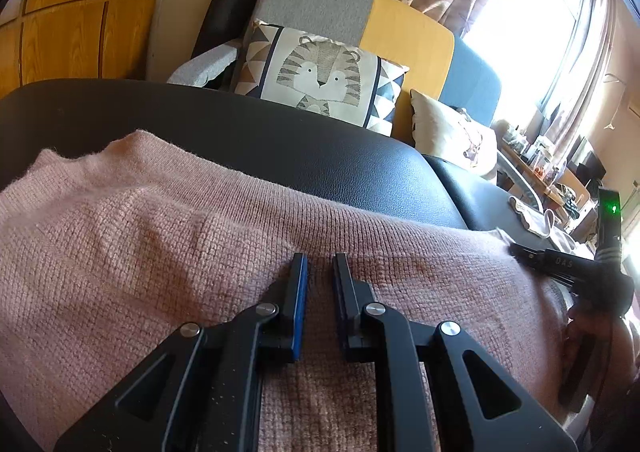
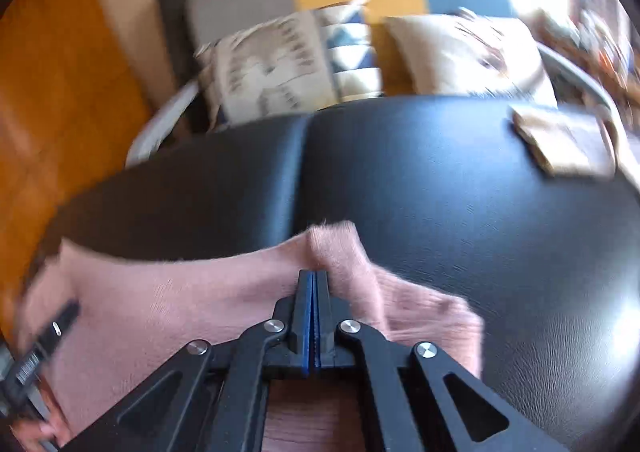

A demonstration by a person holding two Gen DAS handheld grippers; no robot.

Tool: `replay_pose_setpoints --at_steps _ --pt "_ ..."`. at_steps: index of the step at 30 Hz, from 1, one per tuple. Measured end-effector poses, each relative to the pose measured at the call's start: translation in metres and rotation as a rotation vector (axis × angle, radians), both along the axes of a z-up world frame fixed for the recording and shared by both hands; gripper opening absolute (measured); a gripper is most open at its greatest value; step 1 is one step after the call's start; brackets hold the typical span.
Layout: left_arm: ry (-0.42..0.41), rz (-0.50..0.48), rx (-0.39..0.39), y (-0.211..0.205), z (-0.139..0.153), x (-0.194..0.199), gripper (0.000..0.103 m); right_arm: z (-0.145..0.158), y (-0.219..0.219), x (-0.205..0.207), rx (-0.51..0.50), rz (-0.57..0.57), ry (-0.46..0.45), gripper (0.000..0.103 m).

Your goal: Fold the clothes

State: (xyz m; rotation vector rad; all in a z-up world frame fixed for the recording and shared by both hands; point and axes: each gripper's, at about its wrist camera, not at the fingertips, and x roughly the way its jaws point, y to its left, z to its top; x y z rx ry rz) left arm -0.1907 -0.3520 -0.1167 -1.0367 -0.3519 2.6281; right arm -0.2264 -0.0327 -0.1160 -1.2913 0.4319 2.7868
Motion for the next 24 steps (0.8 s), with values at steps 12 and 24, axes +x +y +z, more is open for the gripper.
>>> replay_pose_setpoints --at_steps 12,24 --pt "0.001 -0.001 0.0 -0.001 0.0 -0.001 0.014 0.044 0.025 0.08 -0.176 0.11 0.102 0.024" --pt "-0.004 -0.003 -0.01 -0.001 -0.001 -0.001 0.014 0.0 0.015 0.176 -0.171 0.228 0.006 0.024"
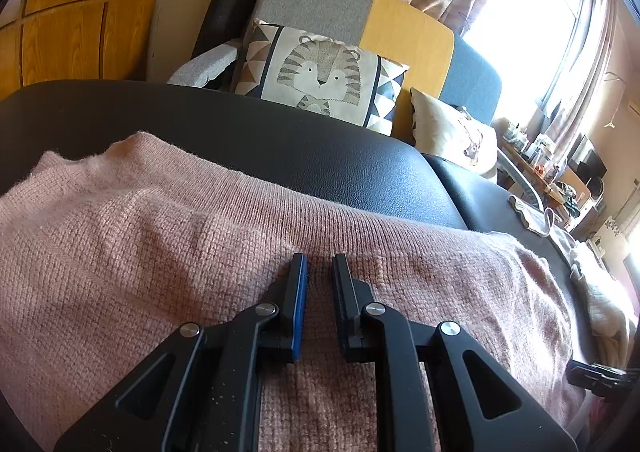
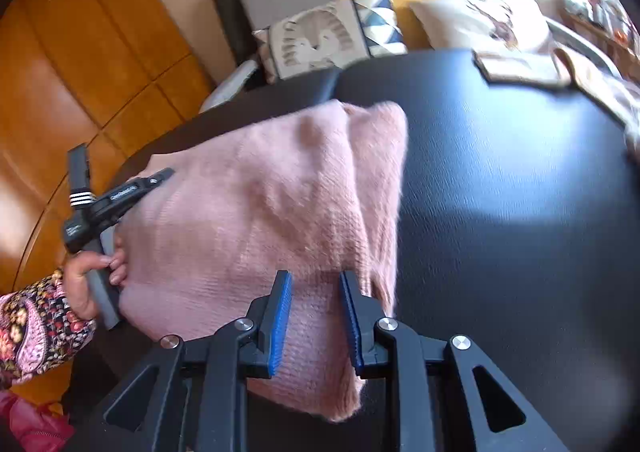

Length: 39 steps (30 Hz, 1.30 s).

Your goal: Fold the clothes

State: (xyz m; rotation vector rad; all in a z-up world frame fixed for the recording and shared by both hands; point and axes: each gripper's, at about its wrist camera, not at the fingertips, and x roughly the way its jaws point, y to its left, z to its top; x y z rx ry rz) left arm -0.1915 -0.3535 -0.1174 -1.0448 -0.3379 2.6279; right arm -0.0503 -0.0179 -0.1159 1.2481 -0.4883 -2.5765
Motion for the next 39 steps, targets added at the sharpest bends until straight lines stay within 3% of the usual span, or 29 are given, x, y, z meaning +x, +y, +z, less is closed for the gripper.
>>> replay_pose_setpoints --at_steps 2,6,12,18,21,25,28,31,33,35,37,39 --pt "0.001 0.002 -0.011 0.002 0.0 0.001 0.014 -0.001 0.004 0.006 -0.039 -0.022 0.008 0.022" --pt "0.009 0.007 -0.048 0.006 0.001 0.002 0.014 0.012 0.009 0.011 -0.003 -0.058 0.061 0.023" --pt "0.014 0.009 -0.074 0.009 0.002 0.004 0.014 0.025 0.009 -0.024 0.061 -0.027 0.121 0.024" --pt "0.014 0.008 -0.072 0.008 0.002 0.005 0.014 0.009 -0.002 -0.07 0.014 0.081 0.019 0.025" --pt "0.014 0.007 -0.072 0.008 0.002 0.004 0.014 0.009 -0.001 -0.067 0.007 0.062 0.017 0.008" --pt "0.013 0.005 -0.06 0.007 0.001 0.004 0.014 0.025 0.015 -0.045 -0.067 -0.045 0.055 0.006" --pt "0.012 0.002 -0.056 0.007 0.0 0.003 0.014 0.036 0.016 -0.028 -0.043 -0.089 0.087 0.006" --pt "0.009 0.001 -0.054 0.008 0.002 0.002 0.014 0.016 0.013 -0.034 0.024 -0.107 0.018 0.006" --pt "0.008 -0.001 -0.042 0.006 0.001 0.002 0.014 -0.002 0.018 -0.041 -0.012 -0.104 -0.025 0.007" --pt "0.006 -0.002 -0.031 0.005 0.0 0.001 0.014 -0.003 0.022 -0.043 -0.078 -0.069 -0.008 0.009" --pt "0.007 -0.002 -0.035 0.005 0.0 0.001 0.014 0.008 0.025 -0.045 -0.089 -0.037 0.015 0.021" --pt "0.009 -0.001 -0.043 0.007 0.0 0.001 0.014 0.021 0.03 -0.049 -0.09 -0.021 0.059 0.024"
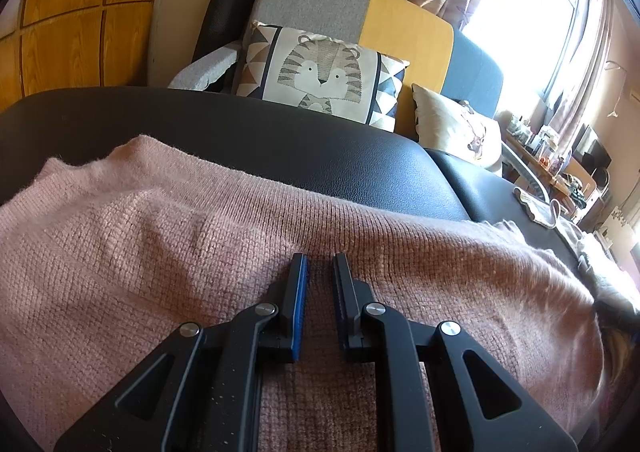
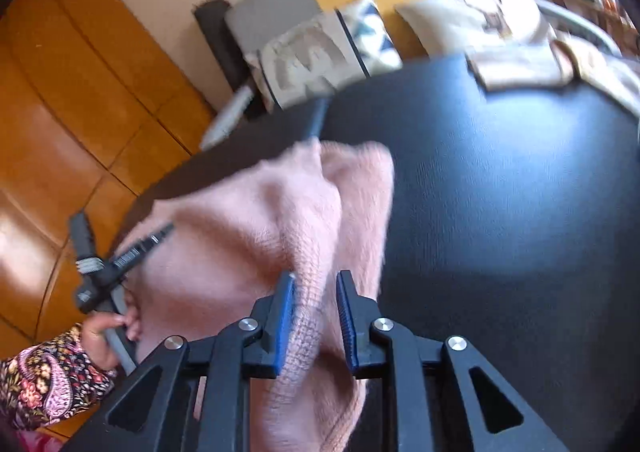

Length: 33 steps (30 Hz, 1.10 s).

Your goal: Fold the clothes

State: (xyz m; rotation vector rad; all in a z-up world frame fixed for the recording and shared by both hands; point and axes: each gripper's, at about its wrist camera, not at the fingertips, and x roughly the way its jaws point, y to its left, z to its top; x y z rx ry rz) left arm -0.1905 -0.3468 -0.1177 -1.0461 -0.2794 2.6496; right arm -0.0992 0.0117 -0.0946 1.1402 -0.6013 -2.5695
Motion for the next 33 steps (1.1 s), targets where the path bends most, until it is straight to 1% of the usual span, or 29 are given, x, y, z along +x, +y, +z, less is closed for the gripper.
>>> replay_pose_setpoints --at_steps 2,3,5,7,9,11,12,13,16,17,18,19,20,22,23,24,25,27,29,31,33 --pt "0.0 0.0 0.002 0.0 0.0 0.0 0.014 0.008 0.004 -0.013 0.0 0.006 0.016 0.025" --pt "0.0 -0.001 0.005 -0.001 -0.001 0.0 0.014 0.007 0.004 -0.021 0.002 0.006 0.006 0.025" --pt "-0.001 -0.002 0.012 -0.002 -0.001 0.0 0.014 0.002 0.005 -0.042 -0.004 0.009 -0.028 0.025" --pt "-0.001 -0.002 0.016 -0.003 -0.001 0.001 0.014 -0.006 0.005 -0.064 -0.033 0.017 -0.073 0.025" --pt "-0.001 -0.003 0.019 -0.004 -0.002 0.001 0.014 -0.014 0.002 -0.075 -0.052 0.032 -0.103 0.025" --pt "-0.002 -0.004 0.026 -0.005 -0.002 0.001 0.014 -0.019 -0.003 -0.081 -0.055 0.042 -0.124 0.011" --pt "-0.003 -0.005 0.029 -0.005 -0.003 0.001 0.014 -0.019 -0.006 -0.081 -0.028 0.033 -0.129 0.006" --pt "-0.003 -0.005 0.032 -0.005 -0.003 0.0 0.014 -0.016 -0.008 -0.078 0.016 0.012 -0.119 0.006" --pt "-0.005 -0.008 0.041 -0.006 -0.004 -0.001 0.014 0.001 -0.01 -0.061 0.15 -0.076 -0.03 0.005" --pt "-0.006 -0.008 0.043 -0.007 -0.004 -0.001 0.014 0.005 -0.01 -0.057 0.188 -0.102 -0.014 0.005" --pt "-0.006 -0.009 0.046 -0.007 -0.004 -0.001 0.014 0.002 -0.009 -0.057 0.221 -0.122 -0.026 0.002" --pt "-0.006 -0.009 0.049 -0.008 -0.004 -0.001 0.014 -0.004 -0.008 -0.059 0.261 -0.138 -0.047 0.002" --pt "-0.007 -0.01 0.053 -0.008 -0.004 -0.001 0.014 -0.011 -0.006 -0.06 0.27 -0.148 -0.067 0.002" --pt "-0.007 -0.01 0.058 -0.009 -0.005 0.0 0.014 -0.023 0.006 -0.058 0.193 -0.162 -0.089 0.002" --pt "-0.007 -0.01 0.057 -0.009 -0.005 0.0 0.014 -0.023 0.013 -0.054 0.139 -0.19 -0.074 0.002" --pt "-0.007 -0.01 0.056 -0.008 -0.005 0.0 0.014 -0.021 0.02 -0.049 0.099 -0.221 -0.055 0.007" --pt "-0.007 -0.009 0.053 -0.008 -0.004 0.0 0.014 -0.015 0.023 -0.044 0.074 -0.245 -0.026 0.015" --pt "-0.006 -0.008 0.048 -0.007 -0.004 0.0 0.014 0.0 0.018 -0.04 0.019 -0.209 0.058 0.018" --pt "-0.006 -0.009 0.048 -0.007 -0.004 0.0 0.014 0.012 0.006 -0.041 -0.016 -0.139 0.128 0.018" --pt "-0.006 -0.009 0.05 -0.007 -0.004 0.0 0.014 0.01 -0.02 -0.052 0.026 -0.018 0.132 0.018" --pt "-0.007 -0.009 0.053 -0.007 -0.004 0.0 0.014 -0.001 -0.05 -0.063 0.139 0.065 0.103 0.018"
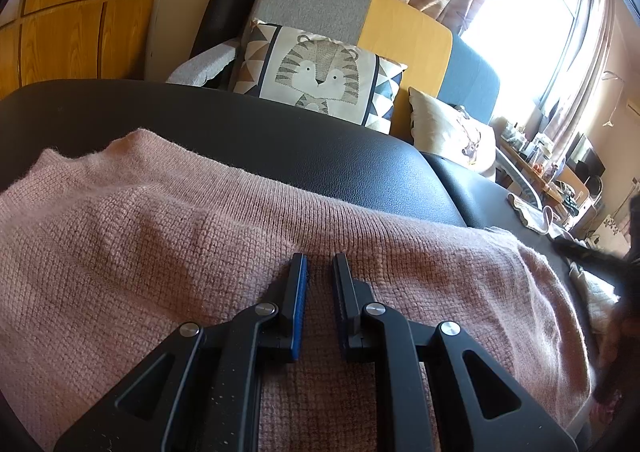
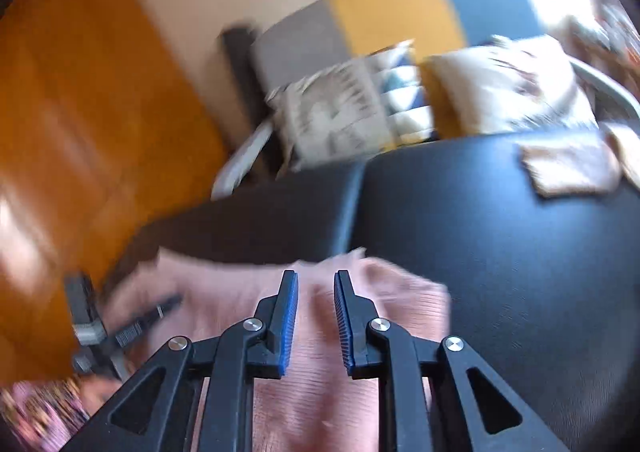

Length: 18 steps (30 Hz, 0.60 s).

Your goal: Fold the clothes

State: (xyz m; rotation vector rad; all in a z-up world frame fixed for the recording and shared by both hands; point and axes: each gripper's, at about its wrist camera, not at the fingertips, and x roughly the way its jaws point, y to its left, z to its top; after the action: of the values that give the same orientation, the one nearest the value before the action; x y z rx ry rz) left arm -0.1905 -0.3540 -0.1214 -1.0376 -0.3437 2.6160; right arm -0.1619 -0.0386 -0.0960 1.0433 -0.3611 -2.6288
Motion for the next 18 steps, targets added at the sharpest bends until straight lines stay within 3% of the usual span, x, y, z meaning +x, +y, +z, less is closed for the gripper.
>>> replay_pose_setpoints --at_steps 3,5,6,10,13,15,18 --pt "0.001 0.0 -0.002 0.0 0.0 0.001 0.014 -0.014 -0.03 -0.02 0.156 0.038 -0.067 0.018" --pt "0.001 0.0 0.0 0.0 0.0 0.001 0.014 -0.025 -0.024 -0.025 0.184 -0.002 -0.111 0.017" --pt "0.0 0.0 0.001 0.0 0.0 0.001 0.014 -0.031 -0.018 -0.026 0.198 -0.031 -0.129 0.01" --pt "0.0 -0.002 0.002 0.0 0.0 0.0 0.014 -0.037 0.018 -0.026 0.181 -0.174 -0.126 0.0" --pt "-0.001 -0.001 0.002 0.001 0.001 -0.001 0.014 -0.033 0.021 -0.02 0.166 -0.157 -0.114 0.0" --pt "-0.001 -0.001 0.001 0.001 0.001 -0.001 0.014 -0.02 0.02 -0.011 0.176 -0.148 -0.098 0.002" --pt "-0.004 0.0 -0.008 0.002 0.002 -0.001 0.014 0.003 0.016 0.006 0.17 -0.149 -0.063 0.021"
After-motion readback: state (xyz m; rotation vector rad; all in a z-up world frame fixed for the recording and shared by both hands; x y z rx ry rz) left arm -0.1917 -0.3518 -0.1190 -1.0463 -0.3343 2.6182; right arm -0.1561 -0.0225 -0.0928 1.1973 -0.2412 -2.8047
